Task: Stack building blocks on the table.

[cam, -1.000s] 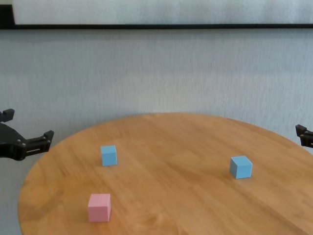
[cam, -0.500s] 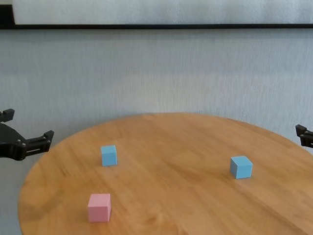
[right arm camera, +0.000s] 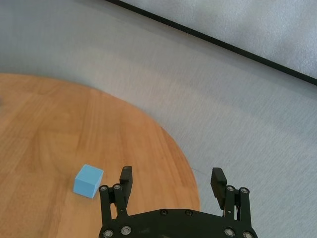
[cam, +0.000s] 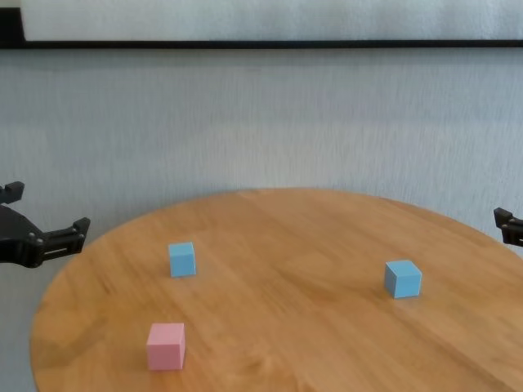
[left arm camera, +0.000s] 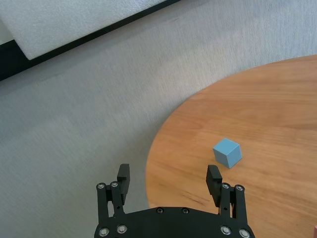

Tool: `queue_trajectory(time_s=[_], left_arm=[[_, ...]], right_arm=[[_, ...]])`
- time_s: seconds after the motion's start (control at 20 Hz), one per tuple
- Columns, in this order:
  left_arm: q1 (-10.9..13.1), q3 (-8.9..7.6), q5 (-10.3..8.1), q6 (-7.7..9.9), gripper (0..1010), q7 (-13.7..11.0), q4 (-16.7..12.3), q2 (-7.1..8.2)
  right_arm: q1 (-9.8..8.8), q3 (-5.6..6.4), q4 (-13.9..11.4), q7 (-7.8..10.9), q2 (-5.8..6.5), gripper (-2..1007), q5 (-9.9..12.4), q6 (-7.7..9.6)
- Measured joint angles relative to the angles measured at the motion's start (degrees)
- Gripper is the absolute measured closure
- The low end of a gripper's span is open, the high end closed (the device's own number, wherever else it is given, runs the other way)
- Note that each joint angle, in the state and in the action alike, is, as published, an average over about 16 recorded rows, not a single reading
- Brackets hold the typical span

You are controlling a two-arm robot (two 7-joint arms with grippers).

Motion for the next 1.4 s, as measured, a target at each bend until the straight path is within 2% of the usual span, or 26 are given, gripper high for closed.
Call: queue_trajectory(time_s=[0.6, 0.8, 1.15, 1.4], left_arm=[[0.02, 0.0, 0.03, 0.0, 9, -0.06, -0.07, 0.03], [0.44, -0.11, 0.25, -0.05, 8, -0.62, -1.32, 0.65], [1.94, -0.02, 1.85, -0.72, 8, -3.97, -7.29, 3.94], [3.42, 0.19, 2.36, -2.59, 8, -8.19, -12.49, 6.7]], right_arm=[[0.0, 0.0, 0.0, 0.0, 0.0, 5, 0.0, 0.0], [0.0, 0.0, 0.0, 0.0, 0.0, 5, 0.0, 0.0], [0.0, 0.0, 0.0, 0.0, 0.0, 5, 0.0, 0.0], [0.0, 0.0, 0.0, 0.0, 0.0, 5, 0.0, 0.0]])
